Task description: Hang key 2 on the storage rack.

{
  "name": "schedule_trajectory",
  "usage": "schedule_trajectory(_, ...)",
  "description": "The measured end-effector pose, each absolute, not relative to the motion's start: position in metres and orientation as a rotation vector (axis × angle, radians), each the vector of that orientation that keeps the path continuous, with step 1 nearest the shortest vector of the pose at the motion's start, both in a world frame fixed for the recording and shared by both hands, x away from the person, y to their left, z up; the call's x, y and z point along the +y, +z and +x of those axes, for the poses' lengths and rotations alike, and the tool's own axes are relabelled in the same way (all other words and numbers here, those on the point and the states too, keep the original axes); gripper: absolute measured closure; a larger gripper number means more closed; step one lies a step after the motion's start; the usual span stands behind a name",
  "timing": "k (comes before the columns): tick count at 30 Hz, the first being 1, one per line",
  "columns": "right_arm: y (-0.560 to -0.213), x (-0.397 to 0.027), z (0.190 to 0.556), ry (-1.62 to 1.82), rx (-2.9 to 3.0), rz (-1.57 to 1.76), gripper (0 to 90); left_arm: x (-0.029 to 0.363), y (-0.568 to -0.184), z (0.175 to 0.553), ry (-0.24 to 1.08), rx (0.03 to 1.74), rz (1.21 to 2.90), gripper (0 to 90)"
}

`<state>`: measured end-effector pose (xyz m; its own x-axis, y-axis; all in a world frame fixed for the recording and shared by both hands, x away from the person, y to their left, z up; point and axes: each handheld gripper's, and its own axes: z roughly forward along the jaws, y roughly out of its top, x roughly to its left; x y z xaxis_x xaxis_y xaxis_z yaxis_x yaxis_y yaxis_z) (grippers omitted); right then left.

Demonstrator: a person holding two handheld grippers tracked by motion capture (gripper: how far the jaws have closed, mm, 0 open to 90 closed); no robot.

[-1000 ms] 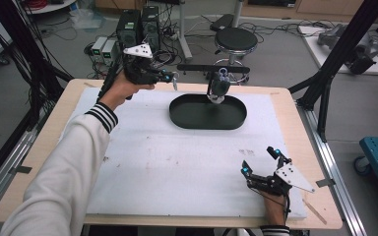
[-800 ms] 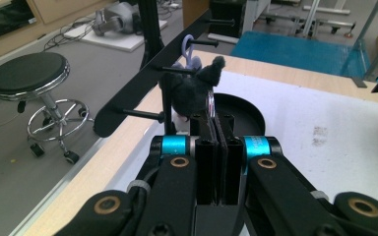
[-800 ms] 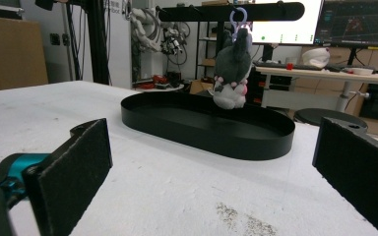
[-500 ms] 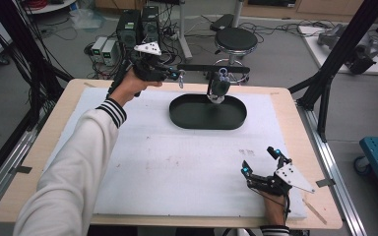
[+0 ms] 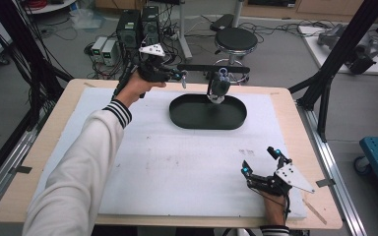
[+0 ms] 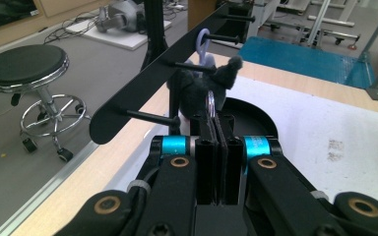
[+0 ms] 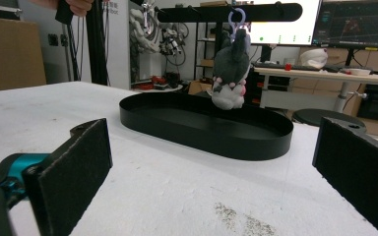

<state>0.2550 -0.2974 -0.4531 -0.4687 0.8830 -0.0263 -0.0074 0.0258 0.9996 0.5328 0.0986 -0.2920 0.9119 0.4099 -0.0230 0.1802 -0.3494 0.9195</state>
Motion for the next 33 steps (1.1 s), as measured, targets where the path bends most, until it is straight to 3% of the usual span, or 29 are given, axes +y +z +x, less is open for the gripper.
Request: schedule_trajectory(33, -0.453, -0.297, 0.255, 1.538, 1.571, 0.914, 0.7, 0.098, -0.303, 0.546, 0.306, 0.522, 1.895, 88.0)
